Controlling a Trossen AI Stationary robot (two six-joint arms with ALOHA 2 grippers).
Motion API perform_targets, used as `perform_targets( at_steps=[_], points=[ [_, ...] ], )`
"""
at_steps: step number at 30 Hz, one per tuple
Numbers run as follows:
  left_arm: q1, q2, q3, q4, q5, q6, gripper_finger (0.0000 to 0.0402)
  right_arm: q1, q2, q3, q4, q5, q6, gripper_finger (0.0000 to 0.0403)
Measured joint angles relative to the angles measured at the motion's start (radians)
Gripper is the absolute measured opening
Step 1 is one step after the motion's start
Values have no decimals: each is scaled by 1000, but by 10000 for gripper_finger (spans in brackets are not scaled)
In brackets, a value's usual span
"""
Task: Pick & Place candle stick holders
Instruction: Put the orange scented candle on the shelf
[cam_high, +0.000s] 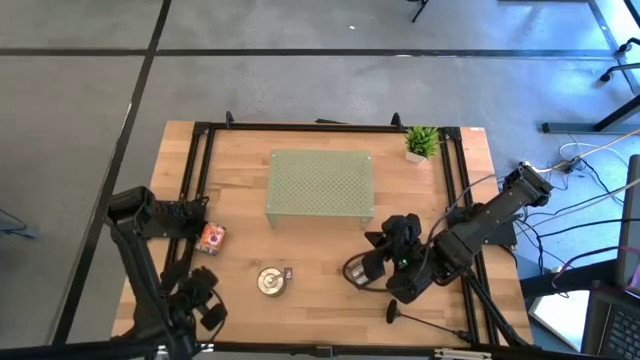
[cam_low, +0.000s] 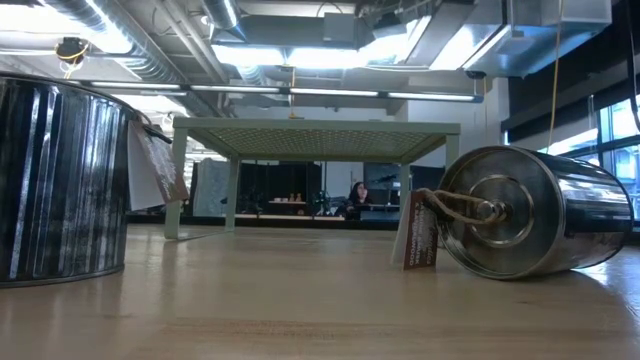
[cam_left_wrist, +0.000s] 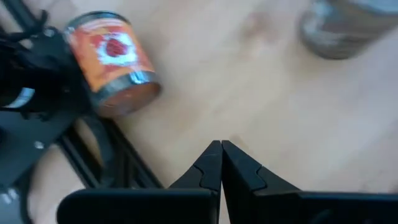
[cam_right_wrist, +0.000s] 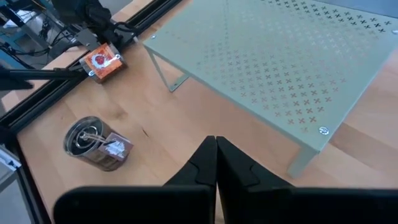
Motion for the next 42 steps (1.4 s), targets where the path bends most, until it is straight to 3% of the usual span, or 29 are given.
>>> perform_targets(
  at_steps=[3, 7, 13, 17, 21, 27, 31, 35, 42],
  points=[
    [-2, -47, -54, -2, -47, -11, 2, 4, 0, 0, -4, 0, -7, 4],
    [2, -99, -105, -3, -118, 191, 2, 11, 0, 0, -28, 0, -6, 4],
    [7, -77, -178, -2, -62, 591, 2, 10, 0, 0, -50, 22, -3, 4],
    [-15, -63, -204, -1, 10, 775, 2, 10, 0, 0, -54, 23, -3, 4],
    [-31, -63, -227, -1, 58, 811, 2, 10, 0, -1, -57, 27, -3, 4],
    [-40, -63, -300, -1, 177, 747, 3, 10, 0, -44, -56, 37, 47, 4],
    [-40, -63, -316, -2, 265, 772, 25, 13, 0, -56, -48, 23, 70, 4],
    [-34, -66, -298, -2, 254, 791, 69, 14, 0, -56, -42, 23, 72, 4],
    [-30, -66, -303, -1, 121, 758, 151, 14, 0, -56, -17, 37, 71, 4]
  ],
)
